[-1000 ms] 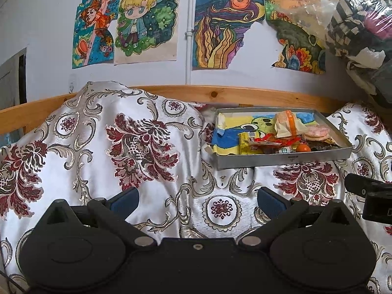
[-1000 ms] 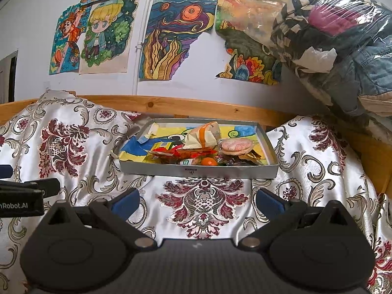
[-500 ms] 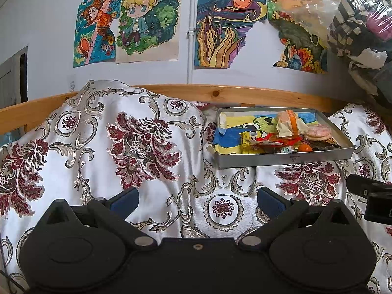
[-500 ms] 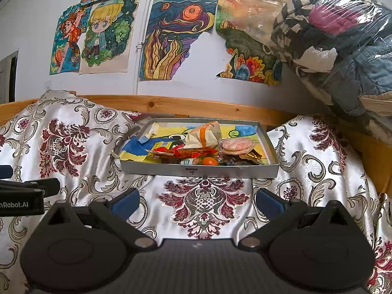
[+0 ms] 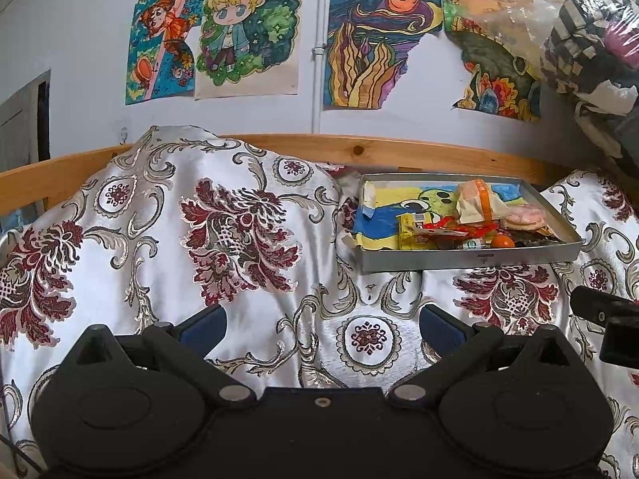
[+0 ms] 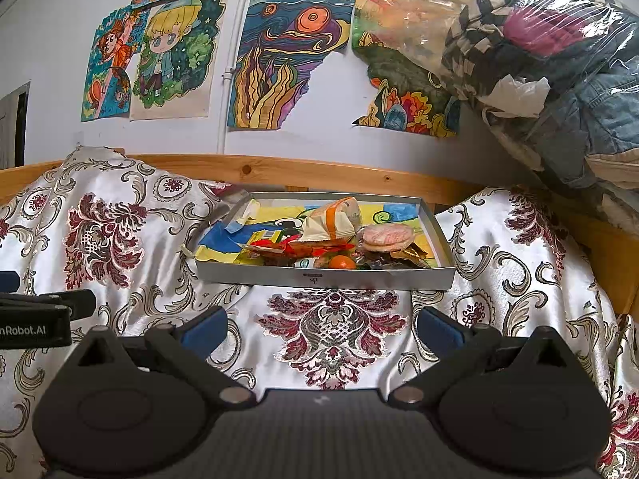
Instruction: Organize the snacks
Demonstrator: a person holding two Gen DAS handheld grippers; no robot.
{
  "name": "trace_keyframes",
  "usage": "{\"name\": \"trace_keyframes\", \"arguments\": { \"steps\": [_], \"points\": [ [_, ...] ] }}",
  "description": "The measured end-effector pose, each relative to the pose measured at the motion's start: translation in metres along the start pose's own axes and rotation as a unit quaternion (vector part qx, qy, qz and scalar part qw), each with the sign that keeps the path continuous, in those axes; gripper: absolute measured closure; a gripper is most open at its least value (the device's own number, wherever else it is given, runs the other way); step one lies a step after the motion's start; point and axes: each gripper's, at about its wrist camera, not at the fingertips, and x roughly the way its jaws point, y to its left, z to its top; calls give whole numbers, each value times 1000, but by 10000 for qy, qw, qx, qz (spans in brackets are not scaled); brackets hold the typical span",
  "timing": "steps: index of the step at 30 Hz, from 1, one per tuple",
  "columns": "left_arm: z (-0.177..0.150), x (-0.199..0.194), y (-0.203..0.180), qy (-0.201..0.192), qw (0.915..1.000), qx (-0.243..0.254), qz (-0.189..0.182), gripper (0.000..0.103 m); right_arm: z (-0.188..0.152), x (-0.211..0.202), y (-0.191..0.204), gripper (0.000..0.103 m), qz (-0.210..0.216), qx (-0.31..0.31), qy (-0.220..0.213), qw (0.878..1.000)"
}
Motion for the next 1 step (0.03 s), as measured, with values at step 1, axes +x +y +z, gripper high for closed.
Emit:
{"name": "trace_keyframes", "arguments": {
  "steps": [1],
  "points": [
    [0,1,0,16,10000,-12,0,1,0,0,0,0,1,0,2,10000]
  ]
}}
